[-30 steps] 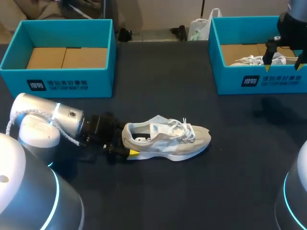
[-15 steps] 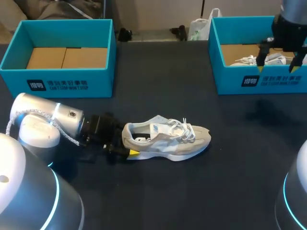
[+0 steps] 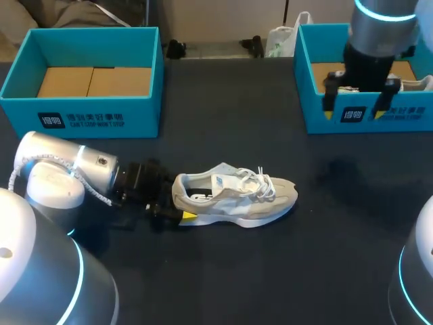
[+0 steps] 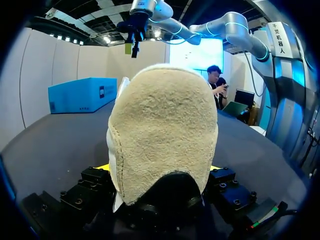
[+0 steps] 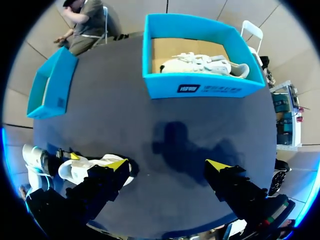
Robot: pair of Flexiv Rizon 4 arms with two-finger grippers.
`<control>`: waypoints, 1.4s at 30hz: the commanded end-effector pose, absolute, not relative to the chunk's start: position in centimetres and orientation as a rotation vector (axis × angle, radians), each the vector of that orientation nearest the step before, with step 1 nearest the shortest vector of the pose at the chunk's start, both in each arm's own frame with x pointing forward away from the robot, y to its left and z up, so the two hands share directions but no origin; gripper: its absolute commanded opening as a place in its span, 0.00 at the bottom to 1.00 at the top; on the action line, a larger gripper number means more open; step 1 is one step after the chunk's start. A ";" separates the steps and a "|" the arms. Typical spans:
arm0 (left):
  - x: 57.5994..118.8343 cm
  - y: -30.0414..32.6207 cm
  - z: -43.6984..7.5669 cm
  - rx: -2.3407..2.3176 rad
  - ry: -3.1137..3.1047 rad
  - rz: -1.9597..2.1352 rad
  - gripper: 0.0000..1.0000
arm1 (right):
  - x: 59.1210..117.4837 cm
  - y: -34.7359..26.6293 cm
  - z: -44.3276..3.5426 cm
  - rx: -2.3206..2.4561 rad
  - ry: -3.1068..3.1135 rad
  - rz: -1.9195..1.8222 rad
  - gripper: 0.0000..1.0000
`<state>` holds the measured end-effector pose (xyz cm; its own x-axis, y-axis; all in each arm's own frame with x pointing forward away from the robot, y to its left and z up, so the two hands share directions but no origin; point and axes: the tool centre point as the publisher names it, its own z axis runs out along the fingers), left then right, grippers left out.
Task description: Take the shoe out of the shoebox, open the shoe tongue, remove and reinsert the insole, then place the shoe into the shoebox
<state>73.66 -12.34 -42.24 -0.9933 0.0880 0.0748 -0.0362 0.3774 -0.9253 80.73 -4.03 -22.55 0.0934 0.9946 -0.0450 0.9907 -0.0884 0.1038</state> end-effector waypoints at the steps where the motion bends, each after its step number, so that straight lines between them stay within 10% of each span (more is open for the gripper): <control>1: 73.6 -12.4 -42.3 -0.050 -2.513 1.686 0.00 | 79.7 -1.1 -22.6 2.220 2.011 0.044 1.00; 42: 73.6 -12.4 -42.3 -0.050 -2.513 1.686 0.00 | 72.8 20.6 -26.0 2.165 1.991 -0.074 1.00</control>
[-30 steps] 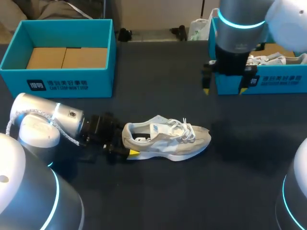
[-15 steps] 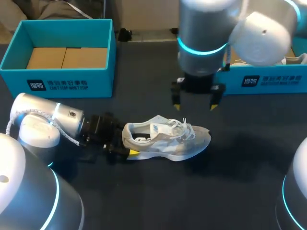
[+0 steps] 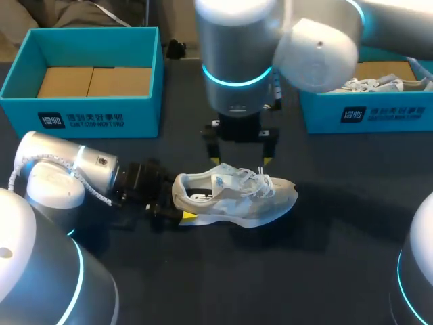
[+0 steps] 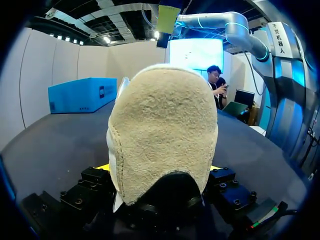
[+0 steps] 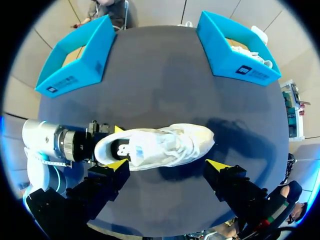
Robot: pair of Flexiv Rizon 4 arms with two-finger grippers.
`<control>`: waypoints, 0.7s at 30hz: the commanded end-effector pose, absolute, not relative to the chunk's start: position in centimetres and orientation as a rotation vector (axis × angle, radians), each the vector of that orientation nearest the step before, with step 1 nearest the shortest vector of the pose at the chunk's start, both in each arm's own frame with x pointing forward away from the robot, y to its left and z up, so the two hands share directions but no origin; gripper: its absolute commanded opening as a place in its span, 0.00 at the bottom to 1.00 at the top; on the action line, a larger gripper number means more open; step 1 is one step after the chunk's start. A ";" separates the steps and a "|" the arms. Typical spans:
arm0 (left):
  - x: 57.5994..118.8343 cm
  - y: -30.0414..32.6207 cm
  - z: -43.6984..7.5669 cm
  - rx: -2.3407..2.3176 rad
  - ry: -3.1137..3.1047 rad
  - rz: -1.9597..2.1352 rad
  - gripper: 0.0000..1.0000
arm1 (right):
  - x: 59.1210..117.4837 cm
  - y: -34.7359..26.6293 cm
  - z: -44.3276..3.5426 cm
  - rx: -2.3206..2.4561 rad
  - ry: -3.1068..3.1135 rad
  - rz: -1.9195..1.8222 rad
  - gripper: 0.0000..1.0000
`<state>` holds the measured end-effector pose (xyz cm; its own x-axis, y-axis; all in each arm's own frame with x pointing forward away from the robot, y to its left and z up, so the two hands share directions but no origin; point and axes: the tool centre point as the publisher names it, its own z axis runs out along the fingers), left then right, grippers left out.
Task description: Take the shoe out of the shoebox, open the shoe tongue, remove and reinsert the insole, then place the shoe into the shoebox
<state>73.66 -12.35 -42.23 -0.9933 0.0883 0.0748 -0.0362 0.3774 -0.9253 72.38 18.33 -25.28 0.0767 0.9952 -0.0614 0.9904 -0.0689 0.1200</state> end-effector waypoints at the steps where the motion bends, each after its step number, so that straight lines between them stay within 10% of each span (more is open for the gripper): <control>1: 73.6 -12.4 -42.3 -0.050 -2.513 1.686 0.00 | 72.8 20.7 -26.1 2.167 1.987 -0.063 1.00; 21: 73.6 -12.4 -42.3 -0.050 -2.513 1.686 0.00 | 71.5 22.4 -27.2 2.157 1.936 -0.245 1.00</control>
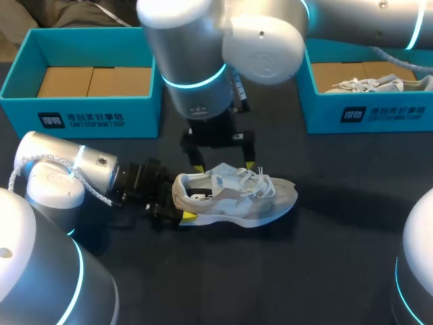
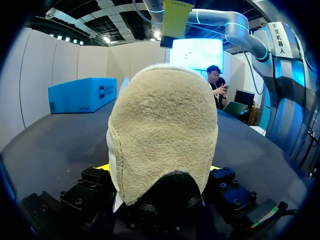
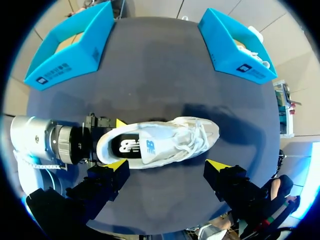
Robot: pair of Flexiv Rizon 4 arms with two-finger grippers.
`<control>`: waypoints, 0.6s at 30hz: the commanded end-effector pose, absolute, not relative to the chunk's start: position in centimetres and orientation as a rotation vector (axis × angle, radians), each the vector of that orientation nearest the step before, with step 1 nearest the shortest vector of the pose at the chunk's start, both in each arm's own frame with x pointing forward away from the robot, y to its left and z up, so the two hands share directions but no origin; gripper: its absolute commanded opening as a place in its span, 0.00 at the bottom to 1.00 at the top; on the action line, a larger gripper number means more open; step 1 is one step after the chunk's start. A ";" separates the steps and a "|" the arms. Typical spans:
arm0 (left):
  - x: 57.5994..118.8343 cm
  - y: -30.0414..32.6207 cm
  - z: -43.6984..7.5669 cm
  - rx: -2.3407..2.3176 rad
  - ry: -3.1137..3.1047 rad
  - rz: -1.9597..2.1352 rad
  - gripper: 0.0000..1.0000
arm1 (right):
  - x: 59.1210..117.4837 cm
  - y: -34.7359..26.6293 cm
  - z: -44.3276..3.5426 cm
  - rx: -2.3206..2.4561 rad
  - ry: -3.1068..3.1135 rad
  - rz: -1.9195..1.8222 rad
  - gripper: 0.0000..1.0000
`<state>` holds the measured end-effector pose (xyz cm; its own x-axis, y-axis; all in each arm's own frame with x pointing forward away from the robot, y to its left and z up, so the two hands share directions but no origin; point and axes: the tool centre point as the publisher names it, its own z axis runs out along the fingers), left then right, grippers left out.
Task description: Take the shoe out of the shoebox, open the shoe tongue, remove and reinsert the insole, then place the shoe into the shoebox
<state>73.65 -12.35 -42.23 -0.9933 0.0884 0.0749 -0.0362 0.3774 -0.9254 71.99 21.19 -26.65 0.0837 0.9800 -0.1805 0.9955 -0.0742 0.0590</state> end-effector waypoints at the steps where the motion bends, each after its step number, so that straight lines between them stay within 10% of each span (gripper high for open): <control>1: 73.6 -12.4 -42.3 -0.050 -2.513 1.686 0.00 | 71.5 22.5 -27.3 2.141 1.930 -0.287 1.00; 18: 73.6 -12.4 -42.3 -0.050 -2.513 1.686 0.00 | 72.3 22.8 -30.5 2.107 1.918 -0.340 1.00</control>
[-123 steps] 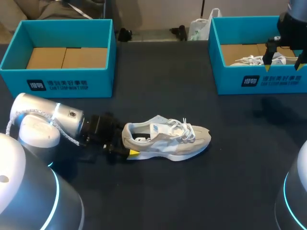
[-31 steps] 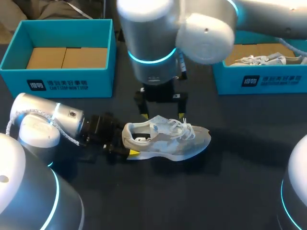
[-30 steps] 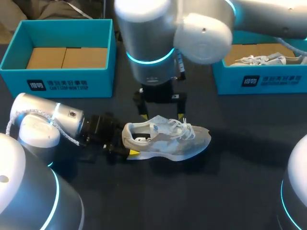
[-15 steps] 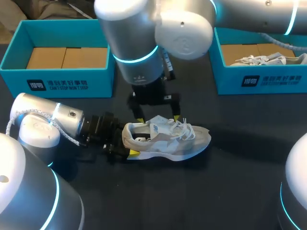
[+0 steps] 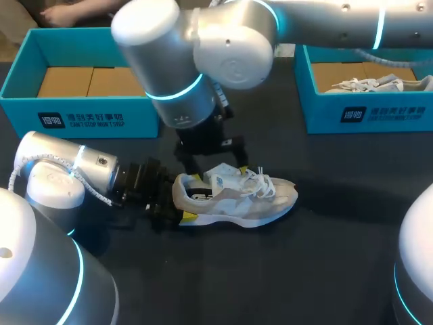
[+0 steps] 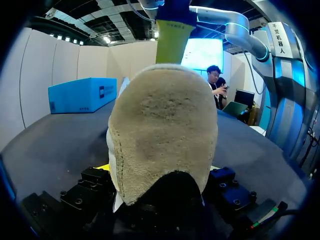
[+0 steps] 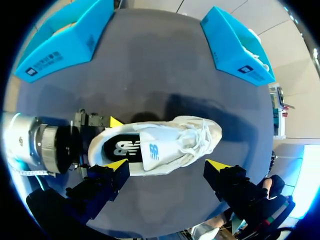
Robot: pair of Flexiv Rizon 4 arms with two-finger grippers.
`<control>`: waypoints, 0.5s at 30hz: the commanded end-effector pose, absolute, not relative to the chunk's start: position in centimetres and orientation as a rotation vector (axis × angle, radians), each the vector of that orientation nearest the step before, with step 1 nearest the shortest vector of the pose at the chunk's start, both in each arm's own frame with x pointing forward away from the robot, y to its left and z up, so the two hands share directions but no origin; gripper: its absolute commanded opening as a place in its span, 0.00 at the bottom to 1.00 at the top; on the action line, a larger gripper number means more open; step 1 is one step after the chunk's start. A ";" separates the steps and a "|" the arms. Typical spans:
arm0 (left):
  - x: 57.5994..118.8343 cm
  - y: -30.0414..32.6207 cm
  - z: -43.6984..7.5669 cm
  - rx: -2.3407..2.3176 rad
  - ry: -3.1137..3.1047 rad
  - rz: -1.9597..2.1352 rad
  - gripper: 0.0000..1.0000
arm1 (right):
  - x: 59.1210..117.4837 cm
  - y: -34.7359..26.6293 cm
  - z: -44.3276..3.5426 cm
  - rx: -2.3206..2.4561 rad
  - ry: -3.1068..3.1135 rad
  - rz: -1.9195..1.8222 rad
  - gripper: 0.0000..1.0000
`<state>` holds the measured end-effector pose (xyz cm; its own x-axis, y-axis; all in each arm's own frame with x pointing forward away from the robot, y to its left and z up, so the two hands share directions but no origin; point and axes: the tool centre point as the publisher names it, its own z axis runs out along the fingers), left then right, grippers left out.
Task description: Take the shoe out of the shoebox, open the shoe tongue, remove and reinsert the insole, then place the shoe into the shoebox
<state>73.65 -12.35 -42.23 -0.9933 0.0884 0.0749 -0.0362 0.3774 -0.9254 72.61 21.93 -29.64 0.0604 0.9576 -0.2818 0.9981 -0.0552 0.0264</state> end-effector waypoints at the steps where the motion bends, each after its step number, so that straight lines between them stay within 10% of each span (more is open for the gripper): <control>1: 73.6 -12.4 -42.3 -0.050 -2.513 1.686 0.00 | 72.3 22.8 -30.8 2.101 1.918 -0.364 1.00; 15: 73.6 -12.4 -42.3 -0.050 -2.513 1.686 0.00 | 72.4 22.7 -33.3 2.070 1.890 -0.374 1.00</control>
